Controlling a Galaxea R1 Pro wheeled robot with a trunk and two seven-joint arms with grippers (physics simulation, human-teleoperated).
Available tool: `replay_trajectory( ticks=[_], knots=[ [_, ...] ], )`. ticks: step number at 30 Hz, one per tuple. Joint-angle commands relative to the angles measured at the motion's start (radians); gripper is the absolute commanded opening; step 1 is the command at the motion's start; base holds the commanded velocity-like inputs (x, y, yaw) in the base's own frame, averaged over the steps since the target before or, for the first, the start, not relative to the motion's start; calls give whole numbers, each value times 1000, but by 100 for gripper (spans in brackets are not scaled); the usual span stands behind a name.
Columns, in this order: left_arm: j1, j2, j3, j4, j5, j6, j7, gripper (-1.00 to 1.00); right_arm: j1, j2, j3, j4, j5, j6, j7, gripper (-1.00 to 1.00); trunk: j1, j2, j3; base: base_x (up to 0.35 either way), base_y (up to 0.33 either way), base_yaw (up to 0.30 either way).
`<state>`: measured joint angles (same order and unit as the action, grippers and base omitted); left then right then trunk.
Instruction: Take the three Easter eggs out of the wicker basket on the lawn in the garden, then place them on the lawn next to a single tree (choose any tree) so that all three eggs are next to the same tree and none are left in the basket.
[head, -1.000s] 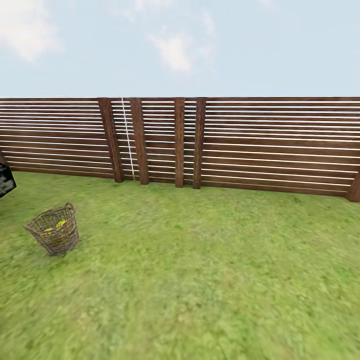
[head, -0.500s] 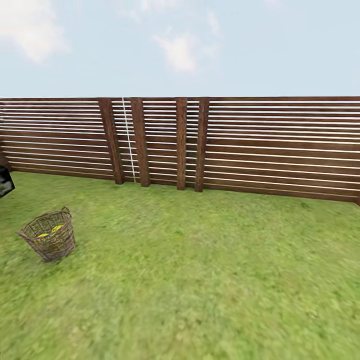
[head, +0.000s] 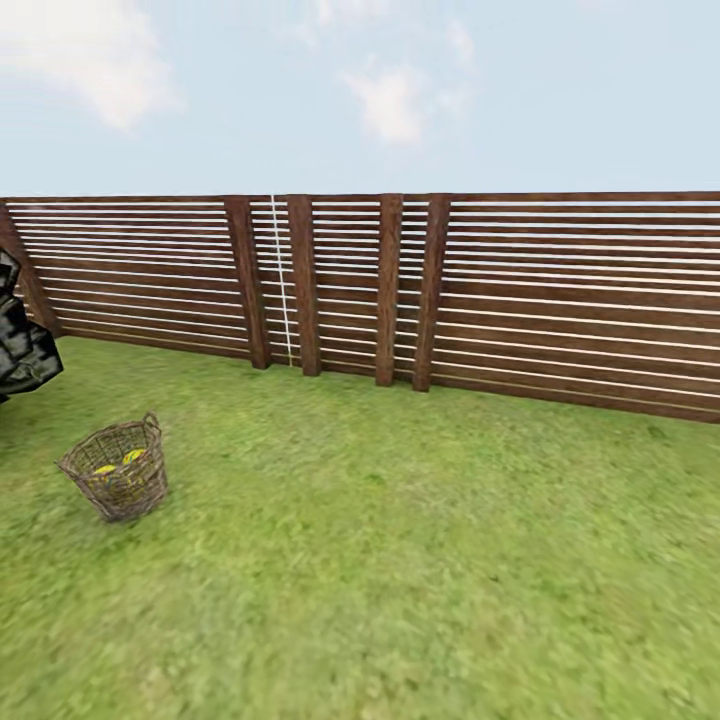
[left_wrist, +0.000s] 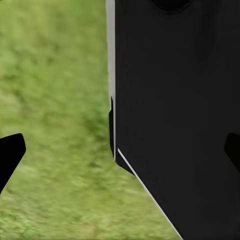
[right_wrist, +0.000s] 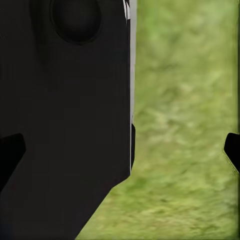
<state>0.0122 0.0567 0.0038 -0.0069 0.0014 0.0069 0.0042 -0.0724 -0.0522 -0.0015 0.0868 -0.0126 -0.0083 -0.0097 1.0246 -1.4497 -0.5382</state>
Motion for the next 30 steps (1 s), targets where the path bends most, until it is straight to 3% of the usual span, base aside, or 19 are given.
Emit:
replay_trajectory(
  ticks=[1, 8, 30],
  knots=[
    [0, 0, 1, -1, 0, 1, 0, 100, -1, 0, 0, 2, -1, -1, -1, 100, 0, 0, -1, 252, -73, 13],
    [0, 0, 0, -1, 0, 1, 0, 100, -1, 1, 0, 2, -1, -1, -2, 100, 0, 0, -1, 250, -73, 98],
    [0, 0, 0, 0, 0, 1, 0, 100, -1, 2, 0, 2, -1, 1, -3, 100, 0, 0, -1, 231, -73, 250]
  ],
)
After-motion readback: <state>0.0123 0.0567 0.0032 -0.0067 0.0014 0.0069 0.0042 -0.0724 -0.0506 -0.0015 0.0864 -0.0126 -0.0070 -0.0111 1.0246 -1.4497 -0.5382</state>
